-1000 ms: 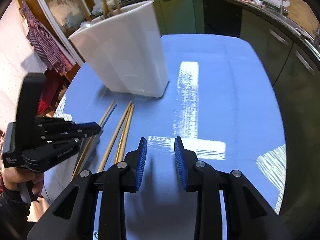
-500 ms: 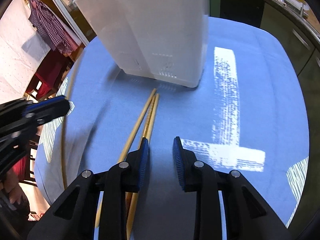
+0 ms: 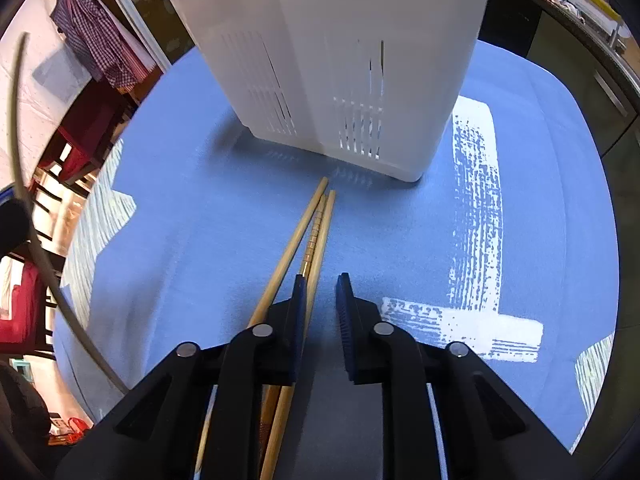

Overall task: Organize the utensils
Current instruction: 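Lower the left gripper onto the remaining chopsticks and grasp one while the right approaches them, then grasp another wooden chopstick with the right gripper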

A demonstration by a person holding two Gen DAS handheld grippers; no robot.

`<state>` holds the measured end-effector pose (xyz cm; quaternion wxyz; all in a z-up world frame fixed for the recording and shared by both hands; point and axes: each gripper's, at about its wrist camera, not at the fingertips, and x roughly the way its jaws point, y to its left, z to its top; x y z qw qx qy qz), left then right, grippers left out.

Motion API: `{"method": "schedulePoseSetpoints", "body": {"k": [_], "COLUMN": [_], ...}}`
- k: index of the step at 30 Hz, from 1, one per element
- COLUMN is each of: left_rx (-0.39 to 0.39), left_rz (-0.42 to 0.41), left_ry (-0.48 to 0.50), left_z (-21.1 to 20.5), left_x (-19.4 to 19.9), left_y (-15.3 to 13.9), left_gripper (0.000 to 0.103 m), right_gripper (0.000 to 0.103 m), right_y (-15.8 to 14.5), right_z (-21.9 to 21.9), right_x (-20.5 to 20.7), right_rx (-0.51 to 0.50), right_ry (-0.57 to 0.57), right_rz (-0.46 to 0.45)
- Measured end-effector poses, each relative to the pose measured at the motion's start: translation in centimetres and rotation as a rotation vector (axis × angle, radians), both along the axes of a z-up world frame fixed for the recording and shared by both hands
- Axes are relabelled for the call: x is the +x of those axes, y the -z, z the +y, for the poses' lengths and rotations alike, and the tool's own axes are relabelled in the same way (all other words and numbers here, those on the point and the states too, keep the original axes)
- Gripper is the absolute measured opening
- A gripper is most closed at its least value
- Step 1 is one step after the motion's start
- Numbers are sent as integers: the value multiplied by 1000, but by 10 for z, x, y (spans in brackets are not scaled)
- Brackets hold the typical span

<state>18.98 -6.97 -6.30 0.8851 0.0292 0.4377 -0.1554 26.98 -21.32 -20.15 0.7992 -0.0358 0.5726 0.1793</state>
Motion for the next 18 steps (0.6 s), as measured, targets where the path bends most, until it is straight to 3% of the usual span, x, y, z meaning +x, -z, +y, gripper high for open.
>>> {"method": "schedulePoseSetpoints", "body": {"k": [12, 18], "left_rx": [-7, -10], "left_rz": [-17, -22], "left_ry": [10, 8], "left_z": [5, 8], "left_x": [-5, -7], "left_y": [-5, -6], "left_gripper": [6, 6], "right_gripper": [15, 7], "right_y": [4, 1], "right_z": [28, 24], "right_x": [5, 5], "right_rx": [-77, -84], "right_ry": [-26, -27], "right_rz": [-12, -23]}}
